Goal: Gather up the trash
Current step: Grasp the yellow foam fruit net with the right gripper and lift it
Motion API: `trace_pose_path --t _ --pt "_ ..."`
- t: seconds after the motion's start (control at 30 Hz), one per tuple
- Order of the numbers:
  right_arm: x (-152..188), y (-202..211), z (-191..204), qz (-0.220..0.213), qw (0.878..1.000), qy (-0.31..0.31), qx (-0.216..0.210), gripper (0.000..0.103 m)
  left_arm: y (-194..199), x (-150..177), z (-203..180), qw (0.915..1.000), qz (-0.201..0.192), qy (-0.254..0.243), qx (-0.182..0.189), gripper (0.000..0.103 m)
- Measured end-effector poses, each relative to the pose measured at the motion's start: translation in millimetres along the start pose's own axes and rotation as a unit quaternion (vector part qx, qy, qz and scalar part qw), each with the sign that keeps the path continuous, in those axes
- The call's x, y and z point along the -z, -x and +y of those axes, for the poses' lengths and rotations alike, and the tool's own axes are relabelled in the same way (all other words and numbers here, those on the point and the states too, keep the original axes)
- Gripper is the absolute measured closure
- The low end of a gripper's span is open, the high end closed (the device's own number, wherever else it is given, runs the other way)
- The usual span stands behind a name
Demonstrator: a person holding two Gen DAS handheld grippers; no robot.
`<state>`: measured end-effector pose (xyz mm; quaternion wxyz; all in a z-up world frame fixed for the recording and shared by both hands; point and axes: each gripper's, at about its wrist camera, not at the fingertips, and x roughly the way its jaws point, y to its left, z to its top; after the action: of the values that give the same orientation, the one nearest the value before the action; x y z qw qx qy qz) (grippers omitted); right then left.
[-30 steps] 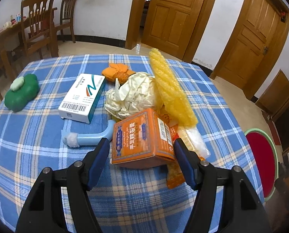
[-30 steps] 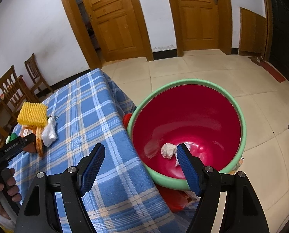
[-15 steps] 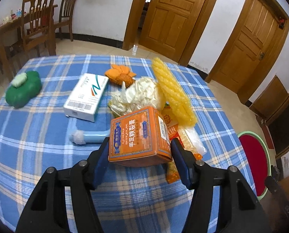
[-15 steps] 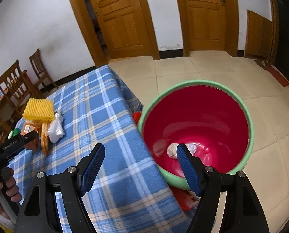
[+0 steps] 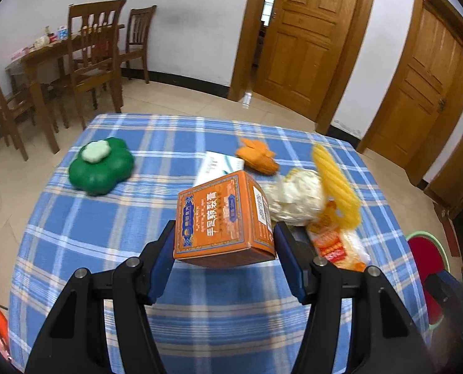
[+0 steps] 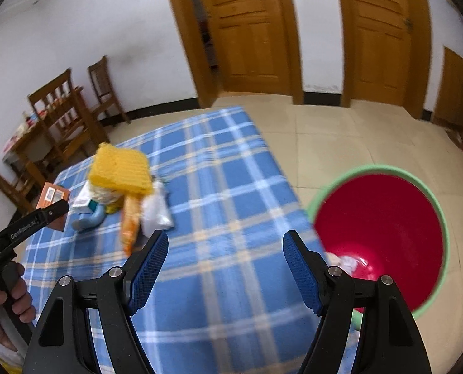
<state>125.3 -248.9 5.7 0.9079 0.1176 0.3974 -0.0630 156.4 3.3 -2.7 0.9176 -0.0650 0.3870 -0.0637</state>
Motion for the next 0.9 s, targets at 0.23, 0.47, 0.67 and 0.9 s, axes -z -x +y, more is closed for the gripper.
trace_pose_path --t 0.23,0.47,0.67,0.9 --pt "-15.7 -23.5 42.8 0.005 0.998 0.053 -0.023 0.026 2.0 3.8 22.4 0.9998 0.001 0.017 -0.009 0.041" --pt "-26.3 -54.0 80.2 0.021 0.994 0.104 -0.029 0.026 1.9 6.5 37.6 0.9994 0.001 0.031 -0.016 0.041" --pt "-31.5 -71.8 95.7 0.021 0.99 0.14 -0.017 0.026 -0.9 8.6 44.4 0.999 0.005 0.039 -0.02 0.041" --pt "-38.5 -93.3 96.7 0.017 0.986 0.167 -0.005 0.036 -0.4 11.9 43.0 0.999 0.004 0.04 -0.021 0.041"
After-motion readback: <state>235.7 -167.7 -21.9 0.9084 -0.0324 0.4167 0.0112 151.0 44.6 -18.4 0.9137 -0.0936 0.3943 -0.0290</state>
